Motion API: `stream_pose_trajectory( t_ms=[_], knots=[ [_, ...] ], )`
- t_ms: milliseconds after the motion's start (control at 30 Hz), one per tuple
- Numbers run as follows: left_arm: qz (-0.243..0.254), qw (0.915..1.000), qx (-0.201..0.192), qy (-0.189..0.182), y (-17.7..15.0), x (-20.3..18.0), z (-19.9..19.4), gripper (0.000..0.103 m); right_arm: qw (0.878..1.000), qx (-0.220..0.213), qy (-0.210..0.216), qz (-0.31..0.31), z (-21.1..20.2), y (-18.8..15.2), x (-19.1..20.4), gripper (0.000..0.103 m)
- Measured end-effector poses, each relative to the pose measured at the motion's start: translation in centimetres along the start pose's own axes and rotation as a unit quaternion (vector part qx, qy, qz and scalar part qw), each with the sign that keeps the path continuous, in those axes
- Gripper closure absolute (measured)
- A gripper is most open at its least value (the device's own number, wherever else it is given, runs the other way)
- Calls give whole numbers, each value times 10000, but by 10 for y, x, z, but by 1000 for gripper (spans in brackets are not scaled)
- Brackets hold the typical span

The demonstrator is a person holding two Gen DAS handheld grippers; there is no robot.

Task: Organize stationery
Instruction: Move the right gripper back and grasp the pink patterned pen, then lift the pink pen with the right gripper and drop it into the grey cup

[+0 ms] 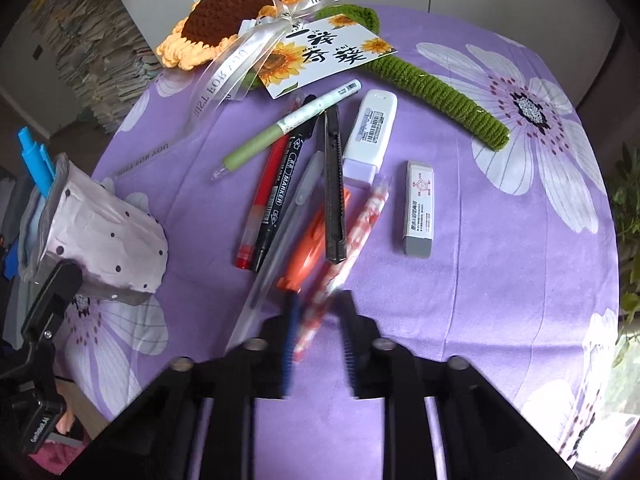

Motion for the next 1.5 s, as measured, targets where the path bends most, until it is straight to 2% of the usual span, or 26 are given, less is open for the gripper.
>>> stream_pose_trajectory(
  t_ms=[133, 433, 500, 633, 700, 800, 1133, 1367, 1433, 1500],
  knots=[
    [-14, 10000, 3, 4, 0, 0, 0, 35, 9997, -14, -174, -149, -10, -8, -12, 90],
    [15, 10000, -2, 47, -1, 0, 0, 35, 9979, 510, -68, -381, -36, -46, -30, 92],
    [11, 10000, 2, 51, -1, 0, 0, 35, 9980, 511, -50, -364, -40, -49, -32, 91],
    [-24, 10000, 29, 57, -1, 0, -2, 35, 9995, 280, 88, -97, -44, -35, -36, 90],
    [-36, 10000, 35, 69, -1, 1, -2, 35, 9997, 197, 46, -140, -41, -26, -35, 86],
    [-25, 10000, 36, 83, -1, 0, -3, 35, 9996, 240, -58, -152, -30, -13, -36, 82],
    [-50, 10000, 40, 65, 0, 1, -2, 35, 9991, 423, -14, -49, 8, 15, -26, 81],
    [-66, 10000, 32, 38, 0, 1, -1, 35, 9969, 478, -261, -565, 12, 17, -5, 81],
    [-70, 10000, 27, 33, 0, 2, -1, 35, 9966, 493, -266, -606, 13, 18, -4, 82],
    [-64, 10000, 29, 35, 0, 1, -1, 35, 9965, 464, -277, -640, 13, 19, -3, 92]
  ],
)
Point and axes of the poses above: each gripper's, at about its wrist camera, not at the fingertips, and z roughly the way its jaws point, x to its left, y to its top, the point moved 3 cm from there along z, roughly the way its jaws point, and after that the axes turned 15 degrees about -x, right-handed, at the moved point
